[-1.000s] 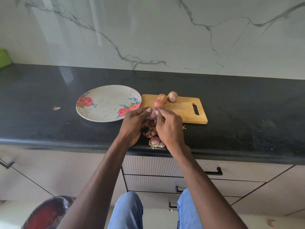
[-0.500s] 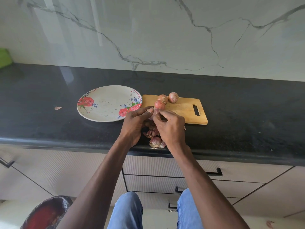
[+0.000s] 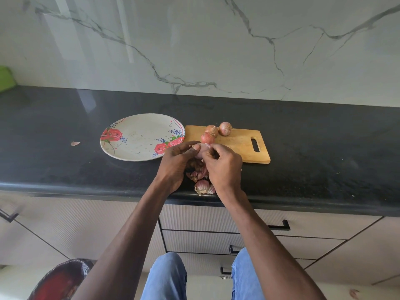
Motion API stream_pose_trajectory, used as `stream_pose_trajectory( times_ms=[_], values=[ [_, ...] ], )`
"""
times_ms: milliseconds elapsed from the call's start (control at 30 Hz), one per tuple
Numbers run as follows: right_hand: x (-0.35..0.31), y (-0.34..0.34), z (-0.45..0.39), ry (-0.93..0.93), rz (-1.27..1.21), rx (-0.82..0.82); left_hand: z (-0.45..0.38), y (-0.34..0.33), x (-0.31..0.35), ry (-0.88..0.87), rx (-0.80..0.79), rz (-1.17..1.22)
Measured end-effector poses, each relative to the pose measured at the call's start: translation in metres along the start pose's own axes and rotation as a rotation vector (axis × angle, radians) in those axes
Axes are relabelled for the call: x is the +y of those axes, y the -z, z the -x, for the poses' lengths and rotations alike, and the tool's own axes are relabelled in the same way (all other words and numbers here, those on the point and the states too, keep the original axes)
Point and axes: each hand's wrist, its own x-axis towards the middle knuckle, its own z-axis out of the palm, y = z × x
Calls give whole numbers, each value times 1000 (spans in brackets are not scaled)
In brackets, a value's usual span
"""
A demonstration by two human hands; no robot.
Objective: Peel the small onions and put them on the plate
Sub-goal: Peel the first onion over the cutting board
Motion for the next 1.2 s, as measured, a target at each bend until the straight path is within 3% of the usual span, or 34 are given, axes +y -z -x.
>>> stream_pose_trajectory(
  times_ms=[267, 500, 767, 867, 1067, 1133, 1200],
  values=[
    [-5, 10, -9, -416, -287, -43, -1, -4, 6, 77, 5, 141],
    [-4, 14, -11, -581, -491, -118, -3, 0, 3, 69, -1, 126],
    [-4, 20, -15, -857, -786, -1, -6, 2, 4, 94, 87, 214],
    [0, 18, -12, -762, -551, 48, -7, 4, 4, 95, 103, 267],
    [-1, 7, -2, -346, 70, -147, -7, 6, 3, 70, 61, 288],
    [2, 5, -2, -313, 87, -123, -8, 6, 1, 56, 51, 283],
    [-4, 8, -4, -272, -49, -102, -8, 6, -1, 40, 35, 290]
  ],
)
